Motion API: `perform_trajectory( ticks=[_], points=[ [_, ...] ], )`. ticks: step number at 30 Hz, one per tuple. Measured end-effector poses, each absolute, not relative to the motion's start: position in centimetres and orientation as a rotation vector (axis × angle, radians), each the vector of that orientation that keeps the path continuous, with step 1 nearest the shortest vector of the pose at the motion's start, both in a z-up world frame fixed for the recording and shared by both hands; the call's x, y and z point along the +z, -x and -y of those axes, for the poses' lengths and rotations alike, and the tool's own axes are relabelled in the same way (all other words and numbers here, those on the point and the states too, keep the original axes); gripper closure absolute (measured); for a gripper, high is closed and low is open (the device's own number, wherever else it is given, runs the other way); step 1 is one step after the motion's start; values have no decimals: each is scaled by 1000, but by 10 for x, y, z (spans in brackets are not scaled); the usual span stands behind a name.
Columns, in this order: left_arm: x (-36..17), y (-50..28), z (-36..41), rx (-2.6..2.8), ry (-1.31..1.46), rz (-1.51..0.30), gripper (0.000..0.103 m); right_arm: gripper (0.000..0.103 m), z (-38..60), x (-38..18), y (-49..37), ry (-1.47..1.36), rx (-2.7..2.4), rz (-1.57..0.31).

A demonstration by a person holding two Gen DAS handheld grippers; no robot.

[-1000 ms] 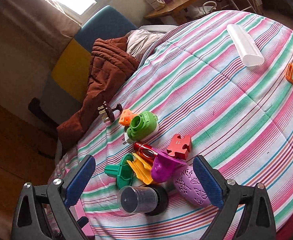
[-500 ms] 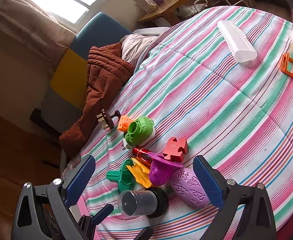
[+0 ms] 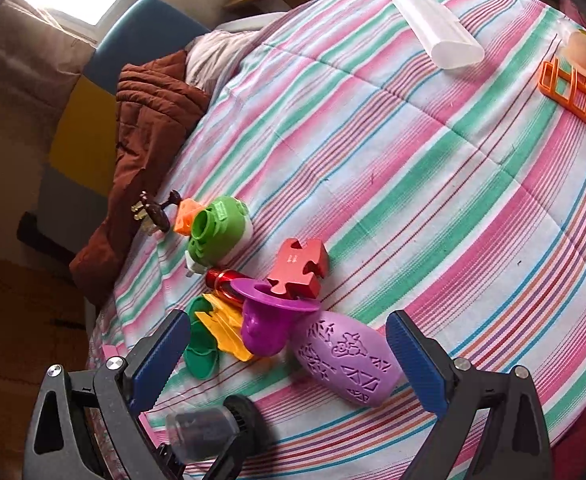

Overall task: Organize rigid objects
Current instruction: 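Close the left gripper around the clear cup, then carry the cup into the white tray with the left gripper while the right gripper grasps the purple egg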

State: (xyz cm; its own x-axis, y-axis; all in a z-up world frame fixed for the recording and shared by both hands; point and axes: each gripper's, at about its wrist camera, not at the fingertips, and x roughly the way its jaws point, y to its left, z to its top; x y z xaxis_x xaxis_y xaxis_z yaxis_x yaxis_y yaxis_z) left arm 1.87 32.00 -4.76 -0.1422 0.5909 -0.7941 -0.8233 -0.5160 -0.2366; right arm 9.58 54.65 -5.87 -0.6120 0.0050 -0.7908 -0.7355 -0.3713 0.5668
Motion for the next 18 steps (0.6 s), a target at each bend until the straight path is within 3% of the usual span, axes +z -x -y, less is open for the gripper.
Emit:
perform_trajectory(
  ticks=[9, 15, 18],
  points=[
    [-41, -31, -257, 1884, 1113, -251, 59, 4, -525, -77, -73, 1250, 2025, -1291],
    [-30, -37, -234, 1903, 1093, -226, 59, 4, -495, -77, -56, 1408, 2064, -964],
    [-26, -37, -225, 1913, 1082, -204, 59, 15, -491, -78, -59, 1395, 2043, -921]
  ],
)
